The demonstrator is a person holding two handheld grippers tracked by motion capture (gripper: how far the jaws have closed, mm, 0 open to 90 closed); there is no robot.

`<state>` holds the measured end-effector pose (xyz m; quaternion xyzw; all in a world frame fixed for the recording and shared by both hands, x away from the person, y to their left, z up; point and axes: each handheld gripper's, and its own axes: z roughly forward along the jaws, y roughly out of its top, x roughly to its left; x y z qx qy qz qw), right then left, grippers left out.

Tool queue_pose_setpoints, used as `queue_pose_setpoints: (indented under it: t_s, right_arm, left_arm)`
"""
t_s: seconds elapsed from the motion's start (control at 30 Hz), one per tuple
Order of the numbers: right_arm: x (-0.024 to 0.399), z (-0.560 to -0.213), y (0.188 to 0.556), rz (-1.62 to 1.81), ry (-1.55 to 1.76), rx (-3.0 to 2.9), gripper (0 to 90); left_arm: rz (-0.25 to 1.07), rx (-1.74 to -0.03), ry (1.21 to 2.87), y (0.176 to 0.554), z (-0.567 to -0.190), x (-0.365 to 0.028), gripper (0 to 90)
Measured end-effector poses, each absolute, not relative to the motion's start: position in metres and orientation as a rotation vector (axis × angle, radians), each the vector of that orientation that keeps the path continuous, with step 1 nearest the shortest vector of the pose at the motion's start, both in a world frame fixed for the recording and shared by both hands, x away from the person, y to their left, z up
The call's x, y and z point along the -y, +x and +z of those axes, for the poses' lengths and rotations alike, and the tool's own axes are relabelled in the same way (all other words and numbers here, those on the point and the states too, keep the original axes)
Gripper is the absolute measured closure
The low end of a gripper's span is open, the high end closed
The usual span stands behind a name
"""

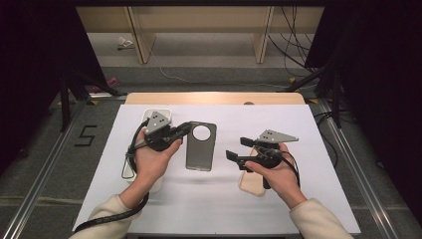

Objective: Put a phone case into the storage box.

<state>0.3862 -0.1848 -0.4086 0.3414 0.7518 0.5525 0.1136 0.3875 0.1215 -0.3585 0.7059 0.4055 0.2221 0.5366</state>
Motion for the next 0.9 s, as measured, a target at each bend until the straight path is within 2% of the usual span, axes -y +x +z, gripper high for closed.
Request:
queue_pose_setpoints:
  t_s: [0.9]
  right_arm:
    - [0.202,-0.411,0.377,1.603,0.992,-2.203,20.6]
  left_arm:
    - [0.572,-0.982,1.624,0.392,-0.344,-0.144,85.0]
